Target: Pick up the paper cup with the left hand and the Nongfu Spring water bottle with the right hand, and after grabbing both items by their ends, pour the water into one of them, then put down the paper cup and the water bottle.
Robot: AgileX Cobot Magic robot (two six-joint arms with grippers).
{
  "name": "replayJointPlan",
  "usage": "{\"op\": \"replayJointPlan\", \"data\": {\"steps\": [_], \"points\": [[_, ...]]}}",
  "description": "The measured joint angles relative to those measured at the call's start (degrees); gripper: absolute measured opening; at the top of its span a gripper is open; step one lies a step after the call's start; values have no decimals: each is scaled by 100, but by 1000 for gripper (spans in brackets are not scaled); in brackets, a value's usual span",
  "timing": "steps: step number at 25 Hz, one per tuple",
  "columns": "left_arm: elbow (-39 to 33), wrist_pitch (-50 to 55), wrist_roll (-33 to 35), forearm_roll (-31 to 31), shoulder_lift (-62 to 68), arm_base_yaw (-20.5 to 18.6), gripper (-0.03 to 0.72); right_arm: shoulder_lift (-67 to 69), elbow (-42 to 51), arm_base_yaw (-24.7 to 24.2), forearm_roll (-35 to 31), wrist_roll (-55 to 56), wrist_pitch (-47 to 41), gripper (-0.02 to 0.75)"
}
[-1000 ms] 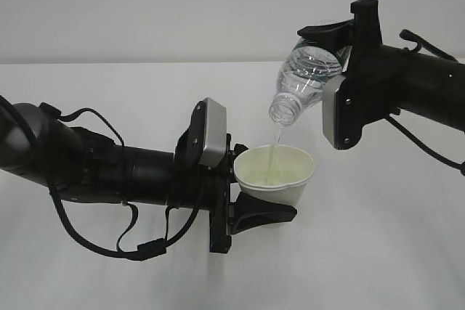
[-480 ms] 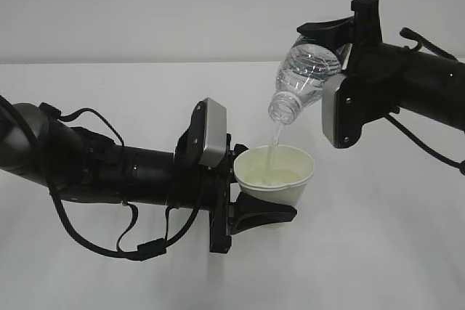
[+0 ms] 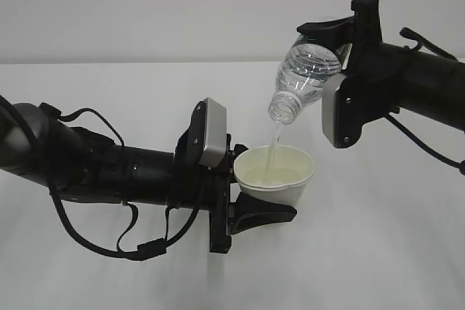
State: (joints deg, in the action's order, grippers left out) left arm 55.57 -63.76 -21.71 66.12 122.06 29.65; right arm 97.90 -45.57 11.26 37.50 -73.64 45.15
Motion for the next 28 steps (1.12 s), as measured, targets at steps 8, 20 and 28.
{"op": "replayJointPlan", "data": {"steps": [8,20,28], "points": [[0,0,0,0,0,0,400,0,0,0,0,-42,33,430],[0,12,0,10,0,0,400,0,0,0,-23,-117,91,429],[0,24,0,10,0,0,400,0,0,0,-60,-126,151,429]]}}
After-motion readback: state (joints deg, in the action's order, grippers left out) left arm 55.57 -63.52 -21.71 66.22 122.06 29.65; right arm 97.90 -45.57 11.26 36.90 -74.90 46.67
